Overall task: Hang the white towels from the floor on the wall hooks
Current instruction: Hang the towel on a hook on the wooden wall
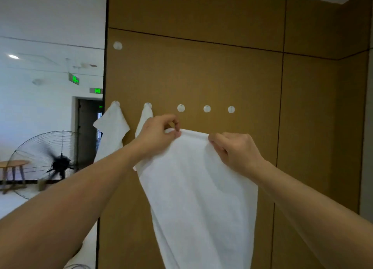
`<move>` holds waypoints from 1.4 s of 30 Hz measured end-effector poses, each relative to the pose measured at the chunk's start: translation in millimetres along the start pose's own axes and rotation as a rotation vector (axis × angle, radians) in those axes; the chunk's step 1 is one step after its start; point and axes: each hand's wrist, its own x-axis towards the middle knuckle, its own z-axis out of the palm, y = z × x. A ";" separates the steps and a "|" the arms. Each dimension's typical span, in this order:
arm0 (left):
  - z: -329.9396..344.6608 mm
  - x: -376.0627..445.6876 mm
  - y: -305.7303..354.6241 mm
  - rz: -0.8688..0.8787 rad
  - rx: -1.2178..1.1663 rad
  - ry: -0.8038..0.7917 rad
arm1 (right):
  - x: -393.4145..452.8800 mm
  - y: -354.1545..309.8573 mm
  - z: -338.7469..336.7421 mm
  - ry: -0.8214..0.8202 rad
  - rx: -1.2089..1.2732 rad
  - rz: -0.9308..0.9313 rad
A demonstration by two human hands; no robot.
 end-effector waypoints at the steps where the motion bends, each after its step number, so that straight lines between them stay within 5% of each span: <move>1: 4.8 11.0 -9.9 0.003 -0.054 -0.017 | 3.5 10.4 12.5 0.003 -0.017 -0.029; 7: 40.9 75.1 -87.0 0.048 -0.116 -0.060 | 35.5 59.1 98.8 0.043 -0.071 -0.111; 25: 129.4 297.8 -287.3 0.463 0.770 0.034 | 182.4 210.1 364.3 0.054 -0.255 -0.114; 33: 170.9 396.6 -326.4 0.360 0.810 0.168 | 260.7 287.4 437.5 0.026 -0.237 -0.007; 42: 215.3 431.3 -359.8 0.183 0.549 0.277 | 275.1 318.0 490.7 -0.091 0.543 0.360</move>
